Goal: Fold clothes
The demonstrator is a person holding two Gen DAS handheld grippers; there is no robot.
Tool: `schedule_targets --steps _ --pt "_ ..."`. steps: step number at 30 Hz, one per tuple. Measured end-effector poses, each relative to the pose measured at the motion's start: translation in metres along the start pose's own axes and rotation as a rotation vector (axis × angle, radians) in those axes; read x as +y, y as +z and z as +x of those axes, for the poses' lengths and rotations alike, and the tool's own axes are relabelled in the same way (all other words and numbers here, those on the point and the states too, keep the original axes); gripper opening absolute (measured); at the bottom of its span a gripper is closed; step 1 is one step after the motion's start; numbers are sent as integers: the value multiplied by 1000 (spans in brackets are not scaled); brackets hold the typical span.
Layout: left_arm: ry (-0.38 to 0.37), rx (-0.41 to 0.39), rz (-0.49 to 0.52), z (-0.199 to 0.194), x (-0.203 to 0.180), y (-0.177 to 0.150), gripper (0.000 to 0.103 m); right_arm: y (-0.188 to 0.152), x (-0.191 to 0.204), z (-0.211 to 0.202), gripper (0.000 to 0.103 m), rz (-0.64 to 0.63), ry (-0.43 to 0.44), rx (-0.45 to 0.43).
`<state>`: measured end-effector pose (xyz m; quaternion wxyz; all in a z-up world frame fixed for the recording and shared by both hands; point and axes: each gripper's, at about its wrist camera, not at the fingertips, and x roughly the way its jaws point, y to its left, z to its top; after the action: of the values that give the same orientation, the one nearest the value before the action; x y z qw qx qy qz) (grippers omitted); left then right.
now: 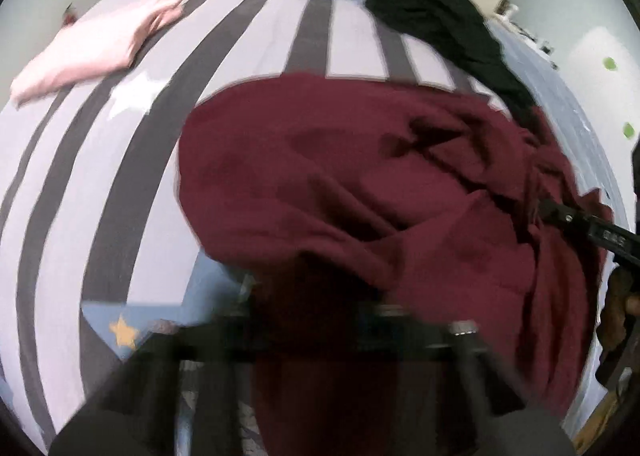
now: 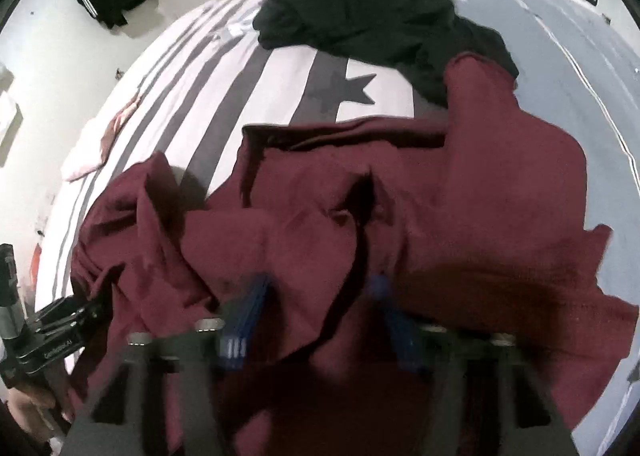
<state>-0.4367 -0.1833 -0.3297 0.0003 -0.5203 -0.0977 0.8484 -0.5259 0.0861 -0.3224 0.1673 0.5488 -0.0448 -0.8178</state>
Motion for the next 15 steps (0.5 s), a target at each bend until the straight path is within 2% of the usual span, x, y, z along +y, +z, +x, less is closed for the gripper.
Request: schedule_targets --steps 2,5,10,12,13,15 --pt "-9 -70 12 -28 -2 15 9 1 -8 -19 4 -1 0 -42" --pt "-37 -192 34 -78 -7 46 9 8 -25 -70 4 27 -12 -152" --pt "-73 -409 0 -162 -3 110 9 37 -74 -185 4 143 -38 -388" --pt "-26 -432 -29 -179 7 119 9 41 -94 -234 4 170 -65 -476" --pt "8 -417 -33 -180 13 116 9 41 -103 -253 4 178 -76 -504" --pt "54 -353 -56 -173 29 103 11 25 -120 -272 4 167 -126 -493"
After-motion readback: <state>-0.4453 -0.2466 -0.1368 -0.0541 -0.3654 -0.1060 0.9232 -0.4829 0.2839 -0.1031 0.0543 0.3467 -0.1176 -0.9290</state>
